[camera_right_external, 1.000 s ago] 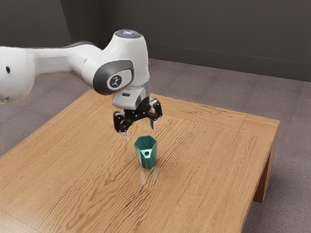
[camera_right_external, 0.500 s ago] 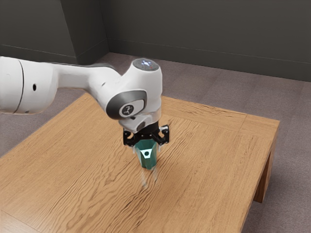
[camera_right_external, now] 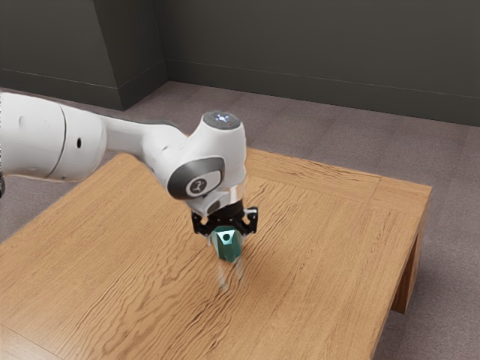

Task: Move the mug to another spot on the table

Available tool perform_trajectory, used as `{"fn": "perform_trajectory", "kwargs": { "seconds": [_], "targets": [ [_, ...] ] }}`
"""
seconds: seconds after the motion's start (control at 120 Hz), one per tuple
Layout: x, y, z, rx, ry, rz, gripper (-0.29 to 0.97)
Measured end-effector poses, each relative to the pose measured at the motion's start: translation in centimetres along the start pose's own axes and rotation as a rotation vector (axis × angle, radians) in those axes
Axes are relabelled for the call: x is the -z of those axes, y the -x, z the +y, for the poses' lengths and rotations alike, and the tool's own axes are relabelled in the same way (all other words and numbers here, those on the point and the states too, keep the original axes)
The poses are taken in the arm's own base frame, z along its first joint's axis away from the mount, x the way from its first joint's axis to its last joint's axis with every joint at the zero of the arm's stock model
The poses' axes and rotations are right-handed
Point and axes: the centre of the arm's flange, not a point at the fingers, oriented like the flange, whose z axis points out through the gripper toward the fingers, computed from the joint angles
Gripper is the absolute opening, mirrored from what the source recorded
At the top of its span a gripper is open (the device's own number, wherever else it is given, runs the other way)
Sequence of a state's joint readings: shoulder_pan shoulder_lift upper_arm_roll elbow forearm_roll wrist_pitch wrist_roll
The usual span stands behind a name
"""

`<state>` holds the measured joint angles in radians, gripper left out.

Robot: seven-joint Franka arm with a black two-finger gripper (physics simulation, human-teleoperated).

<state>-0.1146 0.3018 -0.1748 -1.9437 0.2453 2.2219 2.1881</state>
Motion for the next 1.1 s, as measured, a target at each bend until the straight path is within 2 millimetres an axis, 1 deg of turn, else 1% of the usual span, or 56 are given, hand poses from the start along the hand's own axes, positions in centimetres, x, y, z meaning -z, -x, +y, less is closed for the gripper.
{"fn": "perform_trajectory", "kwargs": {
  "seconds": [0.075, 0.183, 0.333, 0.492, 0.575, 0.625, 0.708, 0.742, 0.908, 0.967, 1.05, 1.1],
  "targets": [
    [-0.7, 0.4, 0.4, 0.009, -0.013, 0.013, 0.49],
    [-1.4, 0.4, 0.6, 0.003, -0.024, 0.022, 0.48],
    [-2.0, 0.5, 0.7, -0.014, -0.035, 0.016, 0.46],
    [-3.1, 0.6, 0.5, -0.033, -0.05, 0.007, 0.45],
    [-3.4, 0.8, 0.7, -0.034, -0.056, 0.004, 0.41],
    [-3.4, 0.9, 0.7, -0.035, -0.062, 0.001, 0.34],
    [-3.2, 0.9, 0.7, -0.037, -0.071, -0.003, 0.19],
    [-3.1, 0.9, 0.6, -0.037, -0.074, -0.004, 0.15],
    [-2.7, 1.1, 0.6, -0.04, -0.089, -0.011, 0.07],
    [-2.0, 1.0, 0.6, -0.043, -0.098, -0.021, 0.02],
    [-0.9, 0.8, 0.8, -0.049, -0.108, -0.034, -0.01],
    [0.0, 0.7, 1.0, -0.051, -0.117, -0.046, -0.02]
  ]
}}
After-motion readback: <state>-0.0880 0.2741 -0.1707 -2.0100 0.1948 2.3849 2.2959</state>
